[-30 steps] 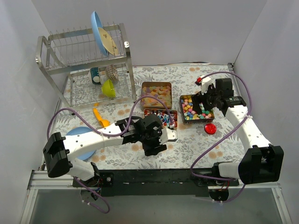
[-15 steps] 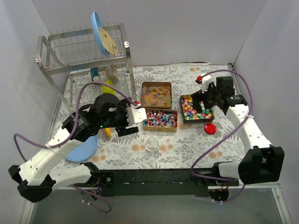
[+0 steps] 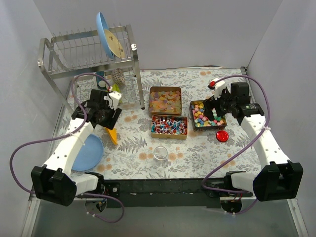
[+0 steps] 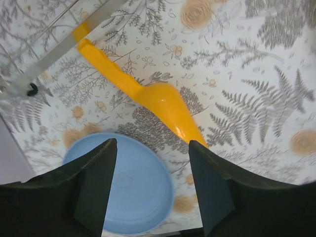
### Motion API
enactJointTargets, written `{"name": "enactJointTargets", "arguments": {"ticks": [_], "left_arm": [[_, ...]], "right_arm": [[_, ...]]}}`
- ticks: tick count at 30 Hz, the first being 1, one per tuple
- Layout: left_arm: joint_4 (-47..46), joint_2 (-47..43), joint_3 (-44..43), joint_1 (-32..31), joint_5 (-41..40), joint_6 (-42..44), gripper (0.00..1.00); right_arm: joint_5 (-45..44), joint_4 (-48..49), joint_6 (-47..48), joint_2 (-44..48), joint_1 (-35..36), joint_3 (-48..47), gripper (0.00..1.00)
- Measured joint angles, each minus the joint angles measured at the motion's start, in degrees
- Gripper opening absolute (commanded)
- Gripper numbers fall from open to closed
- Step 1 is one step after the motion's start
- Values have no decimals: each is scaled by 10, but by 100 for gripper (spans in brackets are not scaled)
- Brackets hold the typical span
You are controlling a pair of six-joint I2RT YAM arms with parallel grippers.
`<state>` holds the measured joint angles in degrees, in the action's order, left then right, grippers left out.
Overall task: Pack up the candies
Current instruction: Pick up the spatula from the center of the board.
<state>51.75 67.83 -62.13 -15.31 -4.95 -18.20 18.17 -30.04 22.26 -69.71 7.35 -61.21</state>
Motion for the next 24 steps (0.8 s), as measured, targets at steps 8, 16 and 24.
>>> {"name": "enactJointTargets", "arguments": {"ticks": [8, 16, 24], "left_arm": [[-7, 17, -1, 165, 124, -250, 33], [-30, 42, 74, 296, 300, -378, 43], [-81, 64, 138, 306, 385, -443, 40]], "right_arm": [[-3, -2, 0, -2, -2, 4, 92], [-18, -12, 5, -9, -2, 4, 92], [-31, -30, 11, -39, -3, -4, 93]]}}
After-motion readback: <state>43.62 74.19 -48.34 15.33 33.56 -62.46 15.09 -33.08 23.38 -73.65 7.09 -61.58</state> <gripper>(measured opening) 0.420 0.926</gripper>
